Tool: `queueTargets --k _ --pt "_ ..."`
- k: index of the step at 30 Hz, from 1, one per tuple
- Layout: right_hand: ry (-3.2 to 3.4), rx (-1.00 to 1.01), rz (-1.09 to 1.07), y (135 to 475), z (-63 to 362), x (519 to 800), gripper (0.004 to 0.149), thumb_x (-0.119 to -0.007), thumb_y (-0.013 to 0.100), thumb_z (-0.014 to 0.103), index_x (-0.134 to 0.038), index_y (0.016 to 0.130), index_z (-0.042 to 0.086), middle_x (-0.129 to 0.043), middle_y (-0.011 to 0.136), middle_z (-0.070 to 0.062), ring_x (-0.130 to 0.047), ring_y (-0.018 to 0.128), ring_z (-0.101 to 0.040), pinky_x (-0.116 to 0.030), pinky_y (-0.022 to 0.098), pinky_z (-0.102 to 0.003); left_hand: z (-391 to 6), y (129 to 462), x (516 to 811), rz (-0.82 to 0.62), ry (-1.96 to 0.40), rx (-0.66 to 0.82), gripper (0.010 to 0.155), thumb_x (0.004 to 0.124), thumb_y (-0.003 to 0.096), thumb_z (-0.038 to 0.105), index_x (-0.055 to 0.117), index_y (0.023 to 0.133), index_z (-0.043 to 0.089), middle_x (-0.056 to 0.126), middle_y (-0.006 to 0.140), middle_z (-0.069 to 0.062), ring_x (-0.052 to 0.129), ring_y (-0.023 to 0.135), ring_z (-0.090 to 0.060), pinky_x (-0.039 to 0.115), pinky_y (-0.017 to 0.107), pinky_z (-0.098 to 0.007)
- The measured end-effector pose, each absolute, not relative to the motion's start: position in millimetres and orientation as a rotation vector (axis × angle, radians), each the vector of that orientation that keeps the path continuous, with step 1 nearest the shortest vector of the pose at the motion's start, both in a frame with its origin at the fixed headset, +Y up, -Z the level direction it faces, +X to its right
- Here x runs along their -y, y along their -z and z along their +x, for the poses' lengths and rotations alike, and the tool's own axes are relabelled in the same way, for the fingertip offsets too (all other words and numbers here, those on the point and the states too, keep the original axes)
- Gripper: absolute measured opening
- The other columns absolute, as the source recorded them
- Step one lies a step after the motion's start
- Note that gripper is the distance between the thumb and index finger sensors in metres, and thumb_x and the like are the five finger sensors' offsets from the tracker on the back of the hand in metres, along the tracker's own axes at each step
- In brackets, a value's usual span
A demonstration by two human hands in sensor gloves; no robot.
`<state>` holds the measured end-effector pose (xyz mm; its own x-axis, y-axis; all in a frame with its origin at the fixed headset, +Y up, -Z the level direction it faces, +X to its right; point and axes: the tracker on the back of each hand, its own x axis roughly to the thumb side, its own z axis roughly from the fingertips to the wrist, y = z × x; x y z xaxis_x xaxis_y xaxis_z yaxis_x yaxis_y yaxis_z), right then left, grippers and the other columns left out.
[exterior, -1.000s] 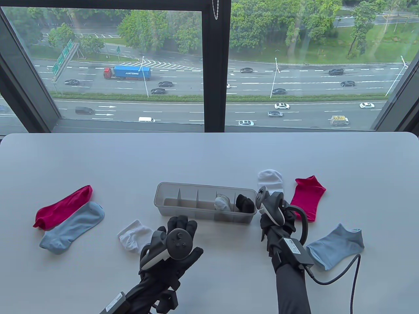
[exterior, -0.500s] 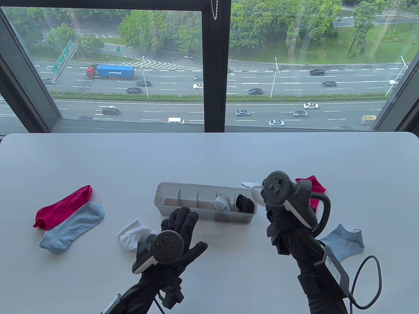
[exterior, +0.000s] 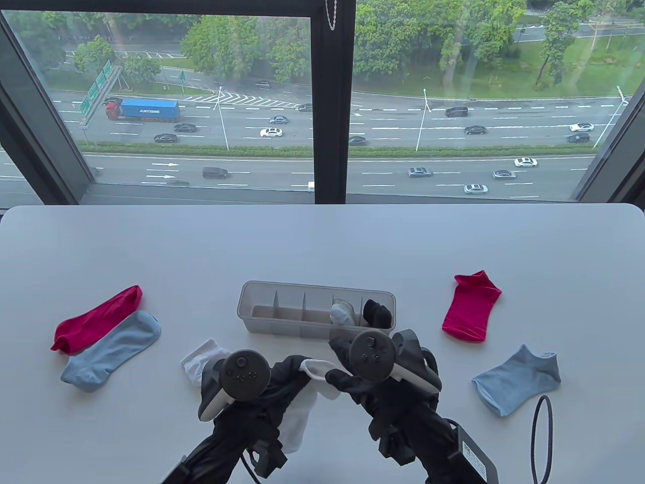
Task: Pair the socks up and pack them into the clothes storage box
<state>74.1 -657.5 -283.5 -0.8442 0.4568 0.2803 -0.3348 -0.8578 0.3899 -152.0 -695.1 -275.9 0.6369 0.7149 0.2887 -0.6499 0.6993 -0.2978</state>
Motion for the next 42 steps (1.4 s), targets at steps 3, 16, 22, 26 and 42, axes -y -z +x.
queueTargets --k 3,16,22,26,42 --pt "-2.47 -0.591 0.523 285.5 77.4 681.2 0.096 -0.069 0.039 0.061 -0.023 0.111 0.017 -0.032 0.115 -0.024 -0.044 0.104 -0.046 -0.051 0.074 -0.059 -150.8 278.7 699.1 -0.204 -0.89 0.417 0.041 0.06 0.0595 0.026 0.07 0.097 0.014 0.095 0.085 -0.014 0.105 0.065 -0.031 0.086 0.054 -0.051" --pt "-2.722 -0.384 0.159 292.6 83.9 738.4 0.079 -0.071 0.047 0.046 -0.037 0.108 0.011 -0.056 0.107 -0.027 -0.058 0.096 -0.048 -0.062 0.068 -0.057 -130.1 272.3 731.9 -0.394 -0.412 0.38 0.076 0.067 0.0572 0.036 0.031 0.115 0.003 0.045 0.116 -0.032 0.057 0.104 -0.057 0.055 0.071 -0.071" --pt "-2.712 -0.478 0.43 279.3 61.4 725.8 0.061 -0.061 0.049 0.046 -0.066 0.104 0.019 -0.07 0.108 -0.022 -0.067 0.096 -0.045 -0.066 0.067 -0.056 -165.7 286.7 705.6 -0.311 -0.31 0.205 0.077 0.066 0.0576 0.038 0.028 0.116 0.005 0.034 0.12 -0.029 0.04 0.111 -0.056 0.04 0.076 -0.074" --pt "-2.778 -0.711 0.421 281.5 54.2 753.2 0.063 -0.056 0.05 0.046 -0.051 0.106 0.019 -0.05 0.113 -0.021 -0.046 0.103 -0.043 -0.054 0.073 -0.057 -204.6 300.7 716.4 -0.427 -0.247 0.028 0.085 0.066 0.0564 0.043 0.016 0.115 0.009 0.016 0.121 -0.028 0.025 0.113 -0.055 0.031 0.077 -0.074" --pt "-2.698 -0.325 0.407 276.6 68.6 727.7 0.069 -0.068 0.048 0.049 -0.049 0.107 0.019 -0.054 0.112 -0.022 -0.053 0.099 -0.046 -0.06 0.071 -0.053 -209.2 314.6 751.3 -0.489 -0.067 -0.009 0.044 0.063 0.0577 0.026 0.063 0.1 0.013 0.077 0.093 -0.019 0.091 0.069 -0.032 0.086 0.05 -0.047"
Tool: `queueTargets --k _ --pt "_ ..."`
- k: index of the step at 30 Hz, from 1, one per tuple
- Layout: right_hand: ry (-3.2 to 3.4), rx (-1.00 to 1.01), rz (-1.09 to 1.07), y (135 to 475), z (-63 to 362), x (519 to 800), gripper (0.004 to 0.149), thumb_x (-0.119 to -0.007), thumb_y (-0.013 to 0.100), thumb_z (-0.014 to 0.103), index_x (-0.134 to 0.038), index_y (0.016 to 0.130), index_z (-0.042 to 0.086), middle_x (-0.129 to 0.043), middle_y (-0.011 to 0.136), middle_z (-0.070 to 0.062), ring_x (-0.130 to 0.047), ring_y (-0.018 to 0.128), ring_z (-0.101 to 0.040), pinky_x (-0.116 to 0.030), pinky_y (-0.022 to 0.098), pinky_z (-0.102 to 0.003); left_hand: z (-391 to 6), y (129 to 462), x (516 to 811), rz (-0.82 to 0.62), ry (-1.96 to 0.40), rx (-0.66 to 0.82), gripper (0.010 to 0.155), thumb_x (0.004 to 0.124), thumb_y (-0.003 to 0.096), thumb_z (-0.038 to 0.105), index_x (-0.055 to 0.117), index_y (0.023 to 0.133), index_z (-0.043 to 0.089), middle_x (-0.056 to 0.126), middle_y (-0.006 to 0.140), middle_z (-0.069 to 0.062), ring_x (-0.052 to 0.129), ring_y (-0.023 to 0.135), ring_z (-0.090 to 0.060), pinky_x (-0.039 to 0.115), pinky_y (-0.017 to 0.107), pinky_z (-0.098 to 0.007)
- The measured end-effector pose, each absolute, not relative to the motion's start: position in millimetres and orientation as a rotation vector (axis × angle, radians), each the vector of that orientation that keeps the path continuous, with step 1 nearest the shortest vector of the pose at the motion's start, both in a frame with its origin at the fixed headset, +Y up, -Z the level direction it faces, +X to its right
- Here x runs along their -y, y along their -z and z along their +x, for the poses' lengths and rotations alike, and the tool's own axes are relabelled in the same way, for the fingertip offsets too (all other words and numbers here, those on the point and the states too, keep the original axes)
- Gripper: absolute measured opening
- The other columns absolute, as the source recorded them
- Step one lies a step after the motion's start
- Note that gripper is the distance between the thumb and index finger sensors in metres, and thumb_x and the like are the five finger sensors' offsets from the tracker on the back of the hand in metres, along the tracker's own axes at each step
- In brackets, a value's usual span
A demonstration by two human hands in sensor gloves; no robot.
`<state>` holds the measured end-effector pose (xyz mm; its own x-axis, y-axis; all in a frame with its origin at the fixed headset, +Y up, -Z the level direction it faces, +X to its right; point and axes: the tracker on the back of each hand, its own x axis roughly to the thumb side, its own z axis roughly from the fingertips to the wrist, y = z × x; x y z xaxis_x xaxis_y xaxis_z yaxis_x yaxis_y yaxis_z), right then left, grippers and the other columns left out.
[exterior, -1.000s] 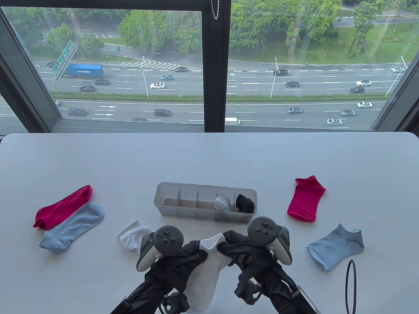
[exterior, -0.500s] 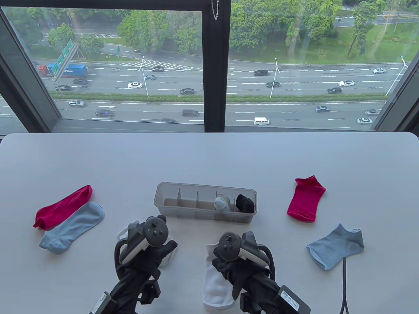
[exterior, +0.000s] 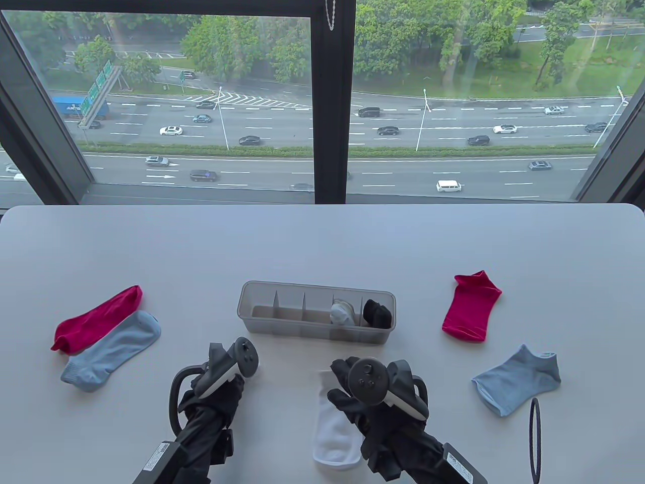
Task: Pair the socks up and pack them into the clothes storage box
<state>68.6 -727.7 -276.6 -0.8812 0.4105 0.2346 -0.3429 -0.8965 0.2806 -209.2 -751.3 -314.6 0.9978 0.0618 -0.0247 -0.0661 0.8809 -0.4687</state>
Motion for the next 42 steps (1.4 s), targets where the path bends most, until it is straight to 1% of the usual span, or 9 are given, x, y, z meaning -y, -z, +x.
queueTargets --k 9,15,18,22,29,36,38,40,42 --pt "-2.378 -0.456 0.411 284.1 82.7 728.5 0.098 -0.072 0.041 0.059 -0.011 0.108 0.02 -0.022 0.117 -0.022 -0.029 0.103 -0.046 -0.044 0.076 -0.058 -171.6 295.1 706.9 -0.383 -1.041 0.495 0.046 0.059 0.0558 0.022 0.061 0.1 0.009 0.08 0.094 -0.02 0.094 0.077 -0.035 0.087 0.056 -0.051" --pt "-2.061 -0.638 0.485 290.4 90.0 737.9 0.098 -0.08 0.041 0.053 -0.005 0.103 0.041 0.004 0.114 -0.02 -0.001 0.101 -0.046 -0.024 0.077 -0.062 -148.1 283.5 704.6 -0.493 -1.289 0.689 0.045 0.057 0.0565 0.022 0.059 0.102 0.017 0.073 0.102 -0.015 0.085 0.091 -0.035 0.076 0.068 -0.057" --pt "-2.001 -0.601 0.437 291.8 94.7 734.2 0.052 -0.081 0.045 0.044 -0.059 0.091 0.041 -0.014 0.119 -0.015 -0.007 0.102 -0.046 -0.026 0.077 -0.061 -150.0 283.6 704.4 -0.479 -1.261 0.658 0.045 0.058 0.0564 0.022 0.06 0.101 0.017 0.075 0.101 -0.015 0.086 0.088 -0.038 0.078 0.065 -0.055" --pt "-2.118 -0.273 0.245 294.5 118.9 715.9 0.038 -0.082 0.047 0.035 -0.065 0.081 0.037 -0.092 0.081 0.002 -0.093 0.077 -0.022 -0.077 0.065 -0.044 -169.9 289.9 709.8 -0.42 -1.122 0.45 0.046 0.061 0.0565 0.022 0.061 0.101 0.009 0.079 0.094 -0.022 0.093 0.074 -0.037 0.081 0.058 -0.056" --pt "-2.304 -0.137 0.246 286.9 112.7 703.8 0.046 -0.083 0.046 0.038 -0.07 0.089 0.03 -0.091 0.071 -0.001 -0.092 0.065 -0.02 -0.076 0.062 -0.044 -171.6 291.0 708.4 -0.44 -0.689 0.232 0.055 0.06 0.0582 0.019 0.043 0.109 0.004 0.054 0.107 -0.031 0.074 0.09 -0.049 0.065 0.067 -0.064" --pt "-2.344 -0.314 0.525 276.9 74.2 698.2 0.055 -0.084 0.045 0.031 -0.065 0.097 0.025 -0.083 0.079 -0.002 -0.086 0.071 -0.021 -0.073 0.065 -0.045 -137.5 276.9 692.0 -0.436 -0.781 0.638 0.09 0.067 0.0551 0.048 0.009 0.113 0.012 0.01 0.119 -0.021 0.015 0.111 -0.049 0.024 0.075 -0.075" --pt "-2.343 -0.326 0.554 274.2 68.8 697.8 0.059 -0.084 0.045 0.027 -0.058 0.099 0.022 -0.082 0.084 -0.003 -0.088 0.073 -0.019 -0.075 0.064 -0.043 -129.2 275.2 694.1 -0.396 -0.716 0.579 0.082 0.07 0.056 0.039 0.02 0.114 0.01 0.034 0.118 -0.021 0.04 0.11 -0.048 0.038 0.076 -0.073" --pt "-2.358 -0.235 0.467 273.1 72.3 696.2 0.056 -0.085 0.044 0.026 -0.063 0.096 0.019 -0.087 0.082 -0.004 -0.093 0.067 -0.018 -0.08 0.06 -0.041 -129.7 276.4 694.2 -0.29 -0.668 0.463 0.06 0.069 0.0569 0.028 0.051 0.109 0.005 0.084 0.091 -0.016 0.091 0.078 -0.037 0.07 0.067 -0.061" --pt "-2.359 -0.152 0.378 274.1 80.2 695.0 0.052 -0.086 0.043 0.036 -0.072 0.09 0.021 -0.093 0.072 -0.002 -0.097 0.058 -0.013 -0.084 0.055 -0.038 -131.7 276.7 693.6 -0.28 -0.697 0.455 0.044 0.067 0.0573 0.025 0.074 0.095 0.004 0.096 0.071 -0.011 0.102 0.058 -0.029 0.081 0.057 -0.055"
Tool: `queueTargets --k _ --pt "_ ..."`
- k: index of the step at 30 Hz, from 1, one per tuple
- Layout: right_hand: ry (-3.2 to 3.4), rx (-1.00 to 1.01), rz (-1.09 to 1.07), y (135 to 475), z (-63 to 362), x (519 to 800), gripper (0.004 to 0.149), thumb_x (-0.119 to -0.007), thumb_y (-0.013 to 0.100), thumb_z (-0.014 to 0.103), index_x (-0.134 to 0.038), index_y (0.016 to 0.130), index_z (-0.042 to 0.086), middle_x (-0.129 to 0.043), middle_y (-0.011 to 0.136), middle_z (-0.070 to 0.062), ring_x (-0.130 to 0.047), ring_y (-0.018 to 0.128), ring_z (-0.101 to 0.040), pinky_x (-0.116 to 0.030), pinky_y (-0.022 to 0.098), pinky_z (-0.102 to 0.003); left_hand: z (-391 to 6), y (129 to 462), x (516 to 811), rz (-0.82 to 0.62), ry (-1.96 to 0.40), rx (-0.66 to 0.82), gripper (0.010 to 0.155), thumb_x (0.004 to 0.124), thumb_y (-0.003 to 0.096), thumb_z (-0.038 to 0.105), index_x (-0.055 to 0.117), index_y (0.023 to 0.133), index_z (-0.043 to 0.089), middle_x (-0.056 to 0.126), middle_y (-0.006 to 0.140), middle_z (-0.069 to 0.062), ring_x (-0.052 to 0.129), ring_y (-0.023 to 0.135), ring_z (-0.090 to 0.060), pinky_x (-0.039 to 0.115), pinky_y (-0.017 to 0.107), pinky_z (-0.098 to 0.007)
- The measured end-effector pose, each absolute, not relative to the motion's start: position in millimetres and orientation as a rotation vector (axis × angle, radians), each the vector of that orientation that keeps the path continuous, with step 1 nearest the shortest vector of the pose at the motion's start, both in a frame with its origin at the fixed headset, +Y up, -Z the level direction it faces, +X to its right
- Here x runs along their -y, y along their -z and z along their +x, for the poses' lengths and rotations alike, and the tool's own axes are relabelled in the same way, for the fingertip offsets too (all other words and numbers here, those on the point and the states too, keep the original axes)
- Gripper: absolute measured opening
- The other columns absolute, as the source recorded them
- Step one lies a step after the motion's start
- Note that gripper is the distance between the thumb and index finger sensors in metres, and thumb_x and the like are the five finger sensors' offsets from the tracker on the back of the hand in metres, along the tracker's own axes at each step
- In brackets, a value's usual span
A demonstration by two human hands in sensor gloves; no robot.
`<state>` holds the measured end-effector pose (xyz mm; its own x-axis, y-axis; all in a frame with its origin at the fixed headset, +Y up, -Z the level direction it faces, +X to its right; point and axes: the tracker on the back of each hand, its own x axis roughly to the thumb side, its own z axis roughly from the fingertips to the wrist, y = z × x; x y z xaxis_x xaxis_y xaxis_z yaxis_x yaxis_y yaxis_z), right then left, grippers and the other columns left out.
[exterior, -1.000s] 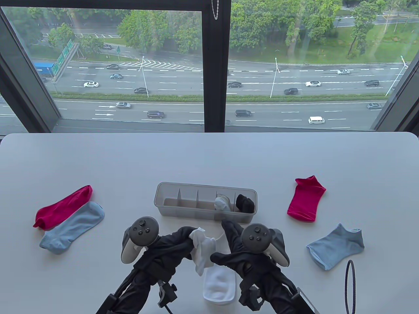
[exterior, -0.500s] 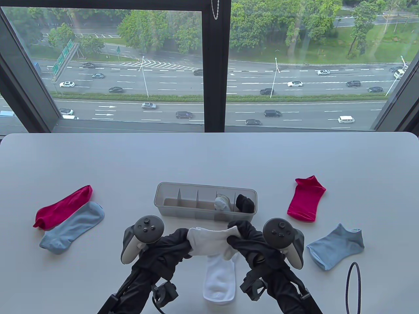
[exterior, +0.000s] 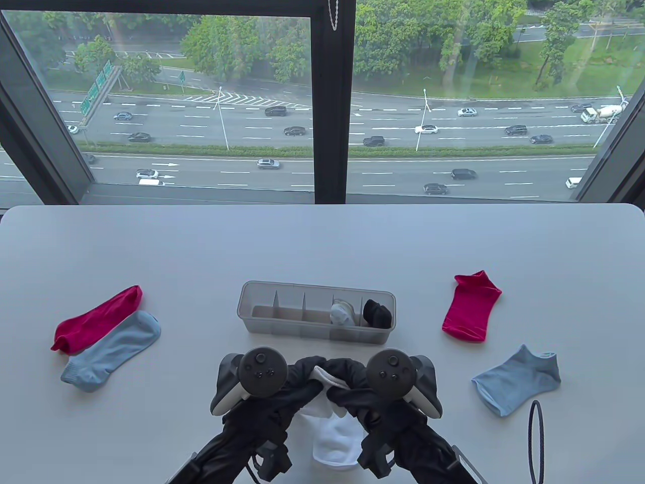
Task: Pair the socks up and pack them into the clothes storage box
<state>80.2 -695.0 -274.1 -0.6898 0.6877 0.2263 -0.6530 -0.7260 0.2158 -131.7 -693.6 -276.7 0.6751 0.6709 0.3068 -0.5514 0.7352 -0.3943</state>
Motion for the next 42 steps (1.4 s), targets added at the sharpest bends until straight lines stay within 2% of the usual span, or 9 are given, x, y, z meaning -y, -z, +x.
queueTargets --k 7,16,23,25,30,32,35,37,42 --pt "-2.21 -0.37 0.189 287.6 93.3 699.7 0.043 -0.083 0.045 0.03 -0.074 0.086 0.023 -0.097 0.067 -0.01 -0.101 0.053 -0.024 -0.087 0.047 -0.044 -118.0 279.9 719.8 -0.623 -1.033 0.363 0.042 0.059 0.0601 0.025 0.074 0.09 0.0 0.102 0.069 -0.017 0.111 0.045 -0.026 0.091 0.041 -0.049" --pt "-2.809 -0.706 -0.174 314.7 73.8 762.6 0.083 -0.084 0.042 0.038 -0.043 0.105 0.003 -0.092 0.066 -0.004 -0.096 0.047 -0.013 -0.085 0.047 -0.038 -95.2 294.5 775.7 -0.77 -0.737 0.196 0.048 0.06 0.059 0.02 0.058 0.102 0.0 0.088 0.085 -0.018 0.106 0.06 -0.028 0.089 0.049 -0.048" --pt "-2.846 -0.708 -0.101 312.8 80.3 771.0 0.052 -0.082 0.044 0.041 -0.063 0.091 0.034 -0.086 0.062 0.003 -0.09 0.046 -0.011 -0.081 0.049 -0.037 -110.7 291.6 749.7 -0.645 -0.731 0.192 0.057 0.065 0.0582 0.03 0.055 0.105 -0.001 0.08 0.091 -0.029 0.096 0.068 -0.041 0.079 0.054 -0.059" --pt "-2.829 -0.677 -0.081 311.5 84.0 770.8 0.046 -0.082 0.044 0.041 -0.067 0.087 0.034 -0.087 0.062 0.003 -0.09 0.046 -0.01 -0.081 0.049 -0.036 -116.0 294.0 738.1 -0.518 -0.658 0.217 0.066 0.068 0.0566 0.034 0.047 0.109 0.0 0.069 0.099 -0.03 0.086 0.079 -0.045 0.072 0.061 -0.063" --pt "-2.566 -0.614 0.069 305.6 81.0 752.3 0.044 -0.082 0.044 0.04 -0.068 0.086 0.036 -0.086 0.066 0.004 -0.092 0.053 -0.012 -0.08 0.054 -0.038 -130.0 304.0 741.6 -0.695 -0.737 0.293 0.093 0.067 0.0554 0.045 0.011 0.111 -0.004 0.017 0.114 -0.038 0.032 0.107 -0.061 0.04 0.073 -0.077" --pt "-2.529 -0.59 0.138 303.0 74.2 742.5 0.045 -0.081 0.044 0.04 -0.067 0.086 0.038 -0.086 0.068 0.005 -0.091 0.055 -0.012 -0.08 0.056 -0.038 -134.7 306.9 746.8 -0.761 -0.8 0.292 0.09 0.066 0.0552 0.046 0.021 0.112 -0.007 0.022 0.114 -0.041 0.037 0.106 -0.063 0.041 0.073 -0.077" --pt "-2.569 -0.488 0.161 302.1 74.1 731.6 0.05 -0.08 0.045 0.041 -0.063 0.092 0.04 -0.085 0.071 0.006 -0.091 0.057 -0.009 -0.08 0.06 -0.036 -145.6 310.6 743.8 -0.573 -0.888 0.217 0.044 0.06 0.059 0.029 0.071 0.093 0.004 0.072 0.104 -0.029 0.078 0.093 -0.052 0.056 0.071 -0.071" --pt "-2.531 -0.394 0.12 301.4 81.6 724.6 0.062 -0.082 0.044 0.04 -0.058 0.1 0.032 -0.086 0.071 0.005 -0.092 0.058 -0.01 -0.08 0.06 -0.037 -153.0 312.0 736.6 -0.434 -0.911 0.15 0.042 0.06 0.0586 0.027 0.069 0.093 0.004 0.08 0.098 -0.029 0.086 0.087 -0.05 0.061 0.07 -0.069" --pt "-2.412 -0.347 0.43 294.0 89.0 694.5 0.04 -0.086 0.041 0.037 -0.08 0.08 0.038 -0.088 0.09 -0.002 -0.091 0.076 -0.023 -0.076 0.065 -0.044 -164.1 313.6 724.5 -0.326 -1.007 0.202 0.05 0.061 0.0587 0.022 0.052 0.108 0.013 0.088 0.092 -0.021 0.096 0.08 -0.043 0.07 0.067 -0.064"
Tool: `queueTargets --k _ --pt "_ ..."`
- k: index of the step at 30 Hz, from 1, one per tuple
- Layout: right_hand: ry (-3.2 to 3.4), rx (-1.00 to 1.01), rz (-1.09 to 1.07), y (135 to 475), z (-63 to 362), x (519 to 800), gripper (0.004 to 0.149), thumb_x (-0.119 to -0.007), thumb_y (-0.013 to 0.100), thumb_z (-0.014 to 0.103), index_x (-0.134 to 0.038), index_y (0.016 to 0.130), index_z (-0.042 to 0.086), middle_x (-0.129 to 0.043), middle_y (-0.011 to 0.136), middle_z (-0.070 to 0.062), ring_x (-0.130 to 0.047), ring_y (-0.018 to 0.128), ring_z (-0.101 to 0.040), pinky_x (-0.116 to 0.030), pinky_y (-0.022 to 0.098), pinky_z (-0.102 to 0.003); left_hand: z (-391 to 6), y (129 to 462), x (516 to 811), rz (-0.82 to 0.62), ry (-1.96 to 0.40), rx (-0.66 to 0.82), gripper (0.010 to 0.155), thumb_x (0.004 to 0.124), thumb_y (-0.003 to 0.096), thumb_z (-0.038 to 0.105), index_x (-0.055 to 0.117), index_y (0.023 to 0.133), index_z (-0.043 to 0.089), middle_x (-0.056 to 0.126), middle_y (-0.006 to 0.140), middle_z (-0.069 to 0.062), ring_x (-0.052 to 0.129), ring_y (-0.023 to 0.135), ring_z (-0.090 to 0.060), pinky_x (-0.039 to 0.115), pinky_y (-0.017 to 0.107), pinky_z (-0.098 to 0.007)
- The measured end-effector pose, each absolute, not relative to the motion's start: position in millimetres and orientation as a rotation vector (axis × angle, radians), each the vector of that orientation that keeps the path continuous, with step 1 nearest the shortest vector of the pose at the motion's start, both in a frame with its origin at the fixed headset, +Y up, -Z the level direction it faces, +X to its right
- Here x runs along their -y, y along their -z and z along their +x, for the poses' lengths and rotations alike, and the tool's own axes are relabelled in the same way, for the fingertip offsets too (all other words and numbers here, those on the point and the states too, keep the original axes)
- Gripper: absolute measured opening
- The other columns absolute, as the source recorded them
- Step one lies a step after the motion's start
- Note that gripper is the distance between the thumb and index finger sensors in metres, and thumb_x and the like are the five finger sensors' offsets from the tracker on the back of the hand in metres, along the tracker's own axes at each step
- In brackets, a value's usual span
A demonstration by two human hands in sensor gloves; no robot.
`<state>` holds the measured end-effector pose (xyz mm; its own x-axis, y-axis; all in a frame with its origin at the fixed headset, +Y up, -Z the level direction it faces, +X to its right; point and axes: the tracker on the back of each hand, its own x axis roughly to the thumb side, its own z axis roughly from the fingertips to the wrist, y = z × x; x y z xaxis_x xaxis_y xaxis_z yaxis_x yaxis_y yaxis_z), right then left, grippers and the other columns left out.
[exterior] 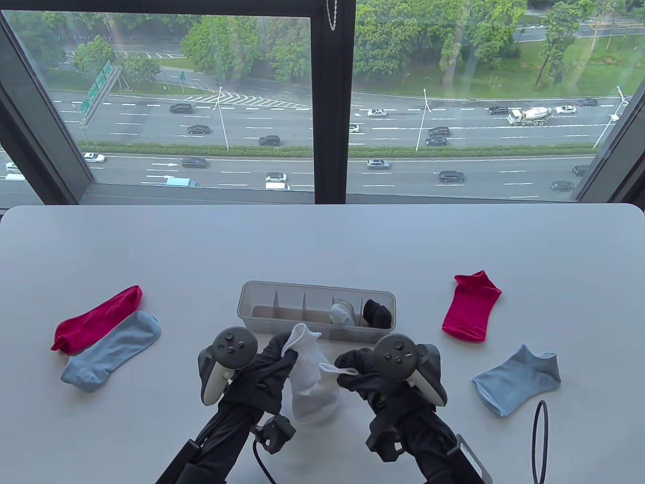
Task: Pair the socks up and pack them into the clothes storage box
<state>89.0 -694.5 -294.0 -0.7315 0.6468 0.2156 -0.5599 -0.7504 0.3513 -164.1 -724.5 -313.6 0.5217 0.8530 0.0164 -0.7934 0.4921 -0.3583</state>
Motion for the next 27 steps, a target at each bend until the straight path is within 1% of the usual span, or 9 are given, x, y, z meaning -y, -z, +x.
queueTargets --k 5,9,12,15,17,19,22,25,27 --pt "-2.302 -0.298 0.474 285.2 80.3 680.0 0.041 -0.084 0.044 0.032 -0.077 0.084 0.036 -0.092 0.087 -0.001 -0.089 0.081 -0.026 -0.072 0.069 -0.046 -147.1 307.3 715.1 -0.427 -1.076 0.504 0.047 0.062 0.0584 0.03 0.069 0.101 0.012 0.085 0.097 -0.024 0.092 0.083 -0.046 0.069 0.067 -0.066" --pt "-2.402 -0.129 0.431 280.2 83.2 674.6 0.04 -0.081 0.044 0.039 -0.073 0.084 0.036 -0.095 0.073 0.005 -0.093 0.074 -0.018 -0.074 0.068 -0.042 -139.4 303.4 711.4 -0.512 -1.102 0.615 0.052 0.059 0.0598 0.032 0.065 0.103 0.004 0.079 0.101 -0.027 0.086 0.088 -0.048 0.065 0.068 -0.067" --pt "-2.427 -0.115 0.422 279.7 83.0 674.6 0.04 -0.081 0.044 0.04 -0.074 0.084 0.035 -0.094 0.07 0.004 -0.093 0.072 -0.018 -0.074 0.068 -0.042 -138.4 301.8 713.0 -0.55 -1.144 0.662 0.069 0.053 0.0594 0.049 0.06 0.107 -0.001 0.072 0.105 -0.032 0.079 0.092 -0.054 0.06 0.07 -0.071" --pt "-2.428 -0.116 0.398 279.5 81.2 677.8 0.04 -0.08 0.045 0.042 -0.074 0.083 0.034 -0.094 0.068 0.004 -0.093 0.069 -0.018 -0.075 0.067 -0.042 -134.2 298.9 713.6 -0.57 -1.064 0.681 0.086 0.064 0.0517 0.061 0.053 0.109 -0.001 0.066 0.109 -0.032 0.075 0.096 -0.054 0.056 0.071 -0.073" --pt "-2.449 -0.114 0.394 279.6 80.7 678.7 0.039 -0.08 0.045 0.043 -0.074 0.083 0.034 -0.094 0.066 0.004 -0.093 0.068 -0.017 -0.075 0.066 -0.042 -128.9 297.0 712.8 -0.548 -0.975 0.65 0.076 0.071 0.054 0.05 0.049 0.109 0.002 0.065 0.109 -0.028 0.075 0.096 -0.051 0.057 0.071 -0.072" --pt "-2.48 -0.085 0.366 280.3 82.1 679.4 0.04 -0.08 0.045 0.043 -0.074 0.083 0.035 -0.094 0.065 0.005 -0.093 0.066 -0.016 -0.075 0.066 -0.041 -127.1 296.0 709.6 -0.407 -0.917 0.551 0.053 0.069 0.0573 0.033 0.062 0.102 0.006 0.079 0.1 -0.023 0.087 0.087 -0.045 0.064 0.069 -0.067" --pt "-2.54 0.002 0.275 283.8 91.0 678.5 0.056 -0.079 0.04 0.049 -0.065 0.092 0.034 -0.091 0.064 0.008 -0.091 0.066 -0.014 -0.074 0.067 -0.041 -126.1 294.8 707.2 -0.364 -0.918 0.555 0.047 0.062 0.0593 0.032 0.067 0.099 0.006 0.084 0.095 -0.023 0.091 0.082 -0.046 0.066 0.068 -0.066" --pt "-2.546 -0.136 0.343 291.1 103.8 680.4 0.086 -0.082 0.037 0.05 -0.038 0.109 0.03 -0.072 0.095 -0.001 -0.07 0.094 -0.026 -0.056 0.077 -0.055 -128.7 294.2 707.5 -0.369 -0.883 0.567 0.049 0.06 0.0598 0.033 0.064 0.102 0.007 0.078 0.1 -0.024 0.083 0.088 -0.049 0.06 0.07 -0.069" --pt "-2.452 -0.391 0.451 295.3 105.5 687.3 0.095 -0.081 0.04 0.049 -0.018 0.11 0.03 -0.031 0.117 -0.013 -0.03 0.107 -0.042 -0.038 0.078 -0.062 -127.6 294.9 707.1 -0.405 -0.875 0.612 0.051 0.059 0.0602 0.035 0.059 0.106 0.013 0.068 0.109 -0.023 0.071 0.097 -0.051 0.054 0.072 -0.071"
